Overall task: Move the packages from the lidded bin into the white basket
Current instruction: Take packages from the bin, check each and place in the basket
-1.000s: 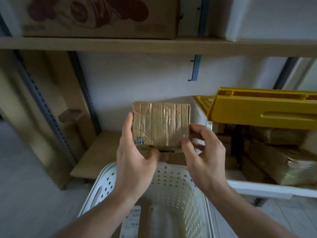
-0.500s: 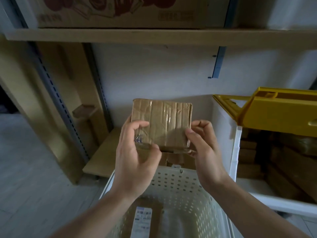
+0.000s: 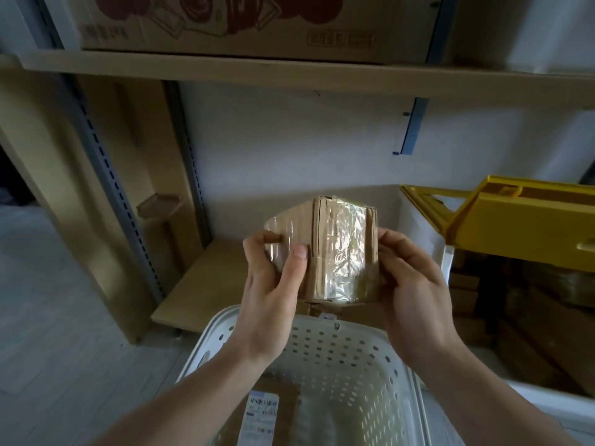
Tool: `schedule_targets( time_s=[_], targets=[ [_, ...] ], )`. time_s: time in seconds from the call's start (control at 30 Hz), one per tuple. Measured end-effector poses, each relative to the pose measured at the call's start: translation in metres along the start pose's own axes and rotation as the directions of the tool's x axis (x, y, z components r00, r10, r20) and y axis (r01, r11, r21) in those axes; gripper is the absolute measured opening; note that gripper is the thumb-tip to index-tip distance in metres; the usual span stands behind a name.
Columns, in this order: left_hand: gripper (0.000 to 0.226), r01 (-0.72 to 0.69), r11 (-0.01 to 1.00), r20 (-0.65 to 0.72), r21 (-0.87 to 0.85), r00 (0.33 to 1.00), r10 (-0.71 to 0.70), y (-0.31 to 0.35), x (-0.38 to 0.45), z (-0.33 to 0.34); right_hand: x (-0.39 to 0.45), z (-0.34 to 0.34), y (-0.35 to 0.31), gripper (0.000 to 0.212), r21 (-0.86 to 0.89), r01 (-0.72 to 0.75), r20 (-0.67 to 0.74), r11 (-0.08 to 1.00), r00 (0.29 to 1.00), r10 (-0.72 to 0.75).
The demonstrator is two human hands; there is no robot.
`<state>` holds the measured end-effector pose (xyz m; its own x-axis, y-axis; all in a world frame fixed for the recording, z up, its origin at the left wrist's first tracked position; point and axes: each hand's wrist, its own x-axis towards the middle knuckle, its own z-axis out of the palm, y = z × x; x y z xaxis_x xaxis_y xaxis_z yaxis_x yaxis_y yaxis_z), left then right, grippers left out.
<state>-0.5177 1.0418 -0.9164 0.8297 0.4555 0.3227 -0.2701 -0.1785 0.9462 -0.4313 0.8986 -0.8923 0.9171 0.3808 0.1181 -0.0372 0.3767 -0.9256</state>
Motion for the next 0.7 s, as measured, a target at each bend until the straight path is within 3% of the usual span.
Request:
schedule_targets(
  time_s=[0.1,0.2,0.33,0.4,0.7],
  targets=[
    [0.083,-0.016,1.000,0.101,-0.007,0.995,0.016,0.004,0.002,0.003,-0.004,0.000,-0.004,0.024,-0.070,0.051,0.030,0.996,0.998,-0.049],
    [0.081,0.013,0.997,0.115,-0.081,0.993,-0.004,0.005,0.001,0.008,-0.006,-0.003,-0.005,0.020,-0.071,0.040,0.108,0.997,0.994,-0.032],
    [0.075,0.127,0.961,0.164,-0.247,0.983,-0.087,0.004,-0.001,0.013,0.003,-0.014,0.005,0.060,-0.110,-0.126,0.272,0.986,0.950,0.152],
    [0.066,0.139,0.960,0.204,-0.243,0.975,-0.090,0.005,-0.002,0.016,0.009,-0.020,0.010,0.068,-0.094,-0.199,0.349,0.976,0.911,0.219],
    [0.049,0.017,0.990,0.167,-0.138,0.986,0.006,0.012,-0.001,0.015,0.011,-0.021,0.021,0.042,-0.106,-0.222,0.368,0.969,0.897,0.246]
  ],
)
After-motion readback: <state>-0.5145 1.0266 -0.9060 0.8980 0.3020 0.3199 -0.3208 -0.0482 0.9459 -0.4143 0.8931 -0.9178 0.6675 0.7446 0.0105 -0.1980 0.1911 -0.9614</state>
